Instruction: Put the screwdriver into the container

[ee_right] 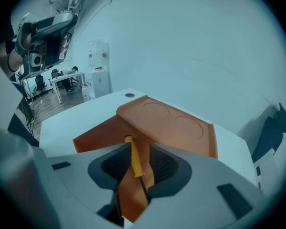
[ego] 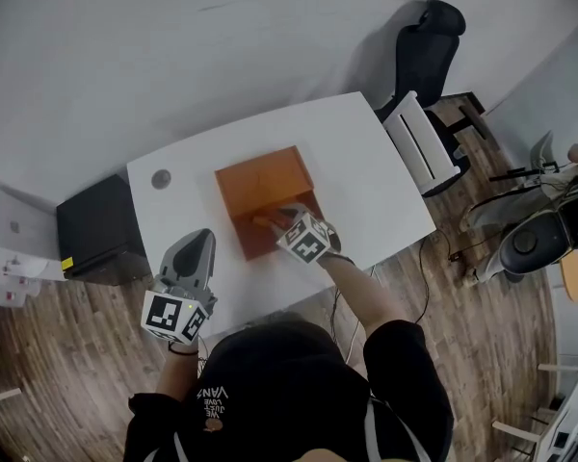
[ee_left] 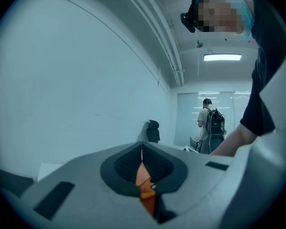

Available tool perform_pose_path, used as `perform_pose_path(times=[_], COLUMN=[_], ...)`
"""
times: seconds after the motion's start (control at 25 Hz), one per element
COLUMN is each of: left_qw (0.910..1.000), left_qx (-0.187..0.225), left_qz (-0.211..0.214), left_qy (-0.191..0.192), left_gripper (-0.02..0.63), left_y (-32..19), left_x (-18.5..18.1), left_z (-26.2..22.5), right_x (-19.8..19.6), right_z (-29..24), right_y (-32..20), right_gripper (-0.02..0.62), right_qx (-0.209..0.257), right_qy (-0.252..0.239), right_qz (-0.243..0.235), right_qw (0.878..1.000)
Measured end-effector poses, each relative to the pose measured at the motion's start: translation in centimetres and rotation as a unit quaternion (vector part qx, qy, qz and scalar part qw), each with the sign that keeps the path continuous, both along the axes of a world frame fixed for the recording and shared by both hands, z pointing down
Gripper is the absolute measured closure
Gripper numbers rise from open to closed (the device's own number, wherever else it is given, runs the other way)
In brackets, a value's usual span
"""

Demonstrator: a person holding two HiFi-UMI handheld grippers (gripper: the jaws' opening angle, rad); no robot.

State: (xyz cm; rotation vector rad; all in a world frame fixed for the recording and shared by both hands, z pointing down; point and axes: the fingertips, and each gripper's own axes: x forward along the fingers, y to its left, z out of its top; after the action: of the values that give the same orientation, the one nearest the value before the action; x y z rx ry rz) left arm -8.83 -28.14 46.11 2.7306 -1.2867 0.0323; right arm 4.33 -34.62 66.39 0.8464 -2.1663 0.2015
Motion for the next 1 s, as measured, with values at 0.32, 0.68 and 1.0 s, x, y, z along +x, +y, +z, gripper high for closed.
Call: perform_pose_path(times=[0.32,0.68,1.0], left_qw=[0.9999,0.9994,0.9983], left_qx=[0.004,0.011,0.019], left_qz=[0.011,0.031,0.055], left_qy=[0.004,0.005,0.009], left_gripper=[0.592,0.592,0.592], left_y=[0.9,2.9,5.0], left_x=[-0.2,-0.1,0.1], left_z=[-0.6,-1.2,-1.7], right_x=[0.8,1.5,2.6], right_z=[-3.8,-9.0,-12.7], right_y=[0.5,2.8,5.5], right_gripper=[0.565,0.583,0.583], right_qx=[0.045,0.104,0.147], right_qy=[-0.043,-0.088,-0.115], right_qz=[0.057,0.1,0.137], right_qw=[0.996,0.986,0.973])
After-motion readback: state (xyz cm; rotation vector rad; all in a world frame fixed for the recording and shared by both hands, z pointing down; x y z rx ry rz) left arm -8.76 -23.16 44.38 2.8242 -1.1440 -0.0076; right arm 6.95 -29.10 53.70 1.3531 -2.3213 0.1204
